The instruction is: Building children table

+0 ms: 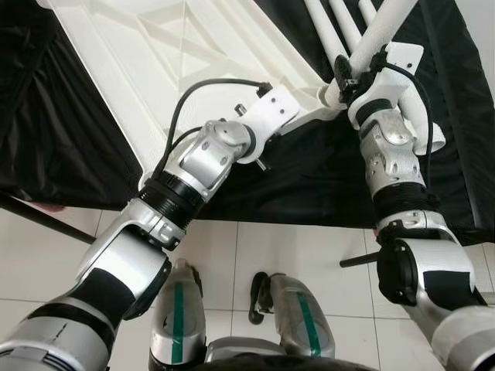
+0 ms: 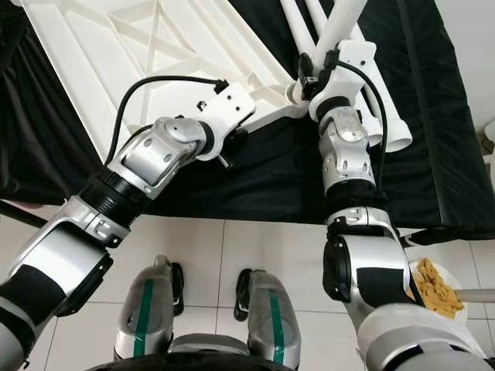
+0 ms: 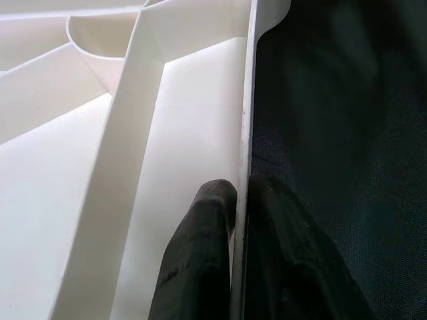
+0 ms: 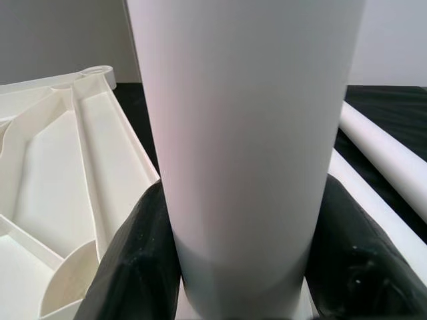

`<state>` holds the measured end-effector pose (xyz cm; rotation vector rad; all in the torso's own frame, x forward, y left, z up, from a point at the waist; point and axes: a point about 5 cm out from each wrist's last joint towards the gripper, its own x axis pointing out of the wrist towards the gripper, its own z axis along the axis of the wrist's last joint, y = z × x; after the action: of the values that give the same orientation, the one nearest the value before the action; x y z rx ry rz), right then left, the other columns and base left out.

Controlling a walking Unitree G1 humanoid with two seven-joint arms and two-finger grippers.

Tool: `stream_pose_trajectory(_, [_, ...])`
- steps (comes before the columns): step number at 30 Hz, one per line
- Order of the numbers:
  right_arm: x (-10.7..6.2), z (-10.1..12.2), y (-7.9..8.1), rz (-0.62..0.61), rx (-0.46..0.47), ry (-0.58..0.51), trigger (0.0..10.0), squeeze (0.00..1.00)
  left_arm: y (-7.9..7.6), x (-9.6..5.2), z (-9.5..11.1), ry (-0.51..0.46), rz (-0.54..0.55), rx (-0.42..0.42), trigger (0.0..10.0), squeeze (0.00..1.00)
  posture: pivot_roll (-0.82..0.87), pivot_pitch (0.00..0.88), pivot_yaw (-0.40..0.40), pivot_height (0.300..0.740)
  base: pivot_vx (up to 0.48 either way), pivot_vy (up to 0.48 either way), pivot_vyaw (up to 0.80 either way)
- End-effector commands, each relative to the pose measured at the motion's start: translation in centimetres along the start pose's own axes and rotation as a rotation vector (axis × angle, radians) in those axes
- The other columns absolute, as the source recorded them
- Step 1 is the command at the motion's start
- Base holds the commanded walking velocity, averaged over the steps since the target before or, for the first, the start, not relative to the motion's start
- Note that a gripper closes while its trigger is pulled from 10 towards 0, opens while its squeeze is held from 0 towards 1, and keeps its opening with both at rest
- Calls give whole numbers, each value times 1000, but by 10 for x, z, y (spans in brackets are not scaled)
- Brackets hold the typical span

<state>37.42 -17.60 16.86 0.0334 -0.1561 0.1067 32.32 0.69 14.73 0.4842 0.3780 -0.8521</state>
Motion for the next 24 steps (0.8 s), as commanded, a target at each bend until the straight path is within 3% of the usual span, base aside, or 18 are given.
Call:
stream_pose_trajectory(1, [1,-1,2,8,4,-3,10000,0,-7,1,-4,24,-54,13,10000,0,88,36,-62,740,0,0,0])
stream_pose_trajectory(16, [1,-3,4,46,-1,-8,10000,0,-5,-16,-17,46,-72,42,10000,0,95,54,-64,740,0,0,0])
stream_pose_trajectory(24, [-4,-17,8,100,-82,37,10000,0,-4,-17,-9,25,-62,45,10000,0,93,58,-62,740,0,0,0])
